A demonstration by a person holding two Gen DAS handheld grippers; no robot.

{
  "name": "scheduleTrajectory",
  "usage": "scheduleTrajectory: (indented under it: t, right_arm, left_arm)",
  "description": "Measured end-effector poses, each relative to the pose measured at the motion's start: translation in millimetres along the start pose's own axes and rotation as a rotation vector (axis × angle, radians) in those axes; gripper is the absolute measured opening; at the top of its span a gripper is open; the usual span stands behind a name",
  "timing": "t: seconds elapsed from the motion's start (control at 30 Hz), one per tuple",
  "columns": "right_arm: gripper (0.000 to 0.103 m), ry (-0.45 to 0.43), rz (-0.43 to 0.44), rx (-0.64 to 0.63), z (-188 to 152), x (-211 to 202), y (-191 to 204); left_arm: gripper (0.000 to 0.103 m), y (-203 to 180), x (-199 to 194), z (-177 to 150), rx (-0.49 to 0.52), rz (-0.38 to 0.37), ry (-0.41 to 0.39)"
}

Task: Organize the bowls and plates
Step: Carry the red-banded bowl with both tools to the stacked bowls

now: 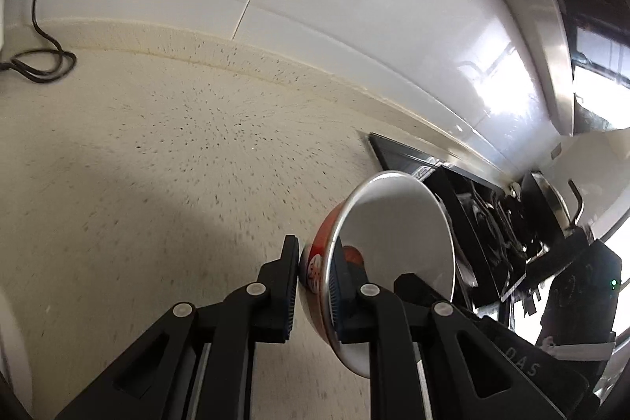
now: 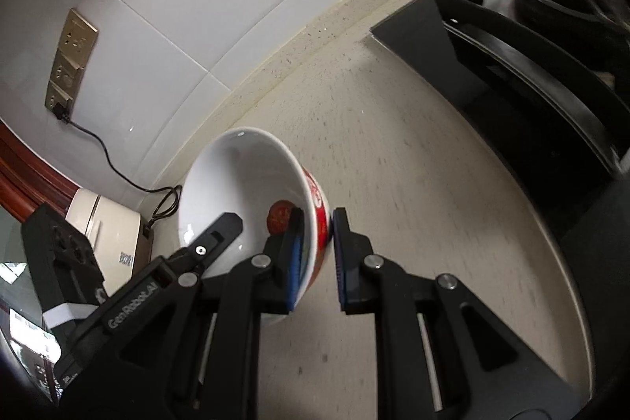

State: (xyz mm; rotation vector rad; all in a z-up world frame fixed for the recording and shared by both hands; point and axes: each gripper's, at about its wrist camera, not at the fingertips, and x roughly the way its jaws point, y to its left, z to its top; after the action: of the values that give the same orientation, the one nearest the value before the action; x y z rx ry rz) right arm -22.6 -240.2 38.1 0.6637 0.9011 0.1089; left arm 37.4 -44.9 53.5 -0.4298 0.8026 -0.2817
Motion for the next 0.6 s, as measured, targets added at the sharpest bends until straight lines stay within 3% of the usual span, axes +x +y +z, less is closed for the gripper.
scheduleTrajectory:
  t: [0.13,0.33,0.6]
  right_arm:
    - [0.018,0.005,-0.002,0.020,-21,-17,-6]
    - [0.018,-0.009,0.003,0.047,-39,-42,-10]
    - [0.018,-0.019,0.004,0.038,-60,-57,-2]
  left_arm:
    - [0.015,-10,-19,-23,0.040,0.032,-0.015]
    - [0.015,-2,-25,-48,0.011,0.008,0.039]
    - [0.015,3,-51,-62,0.008,-0.004,0.027]
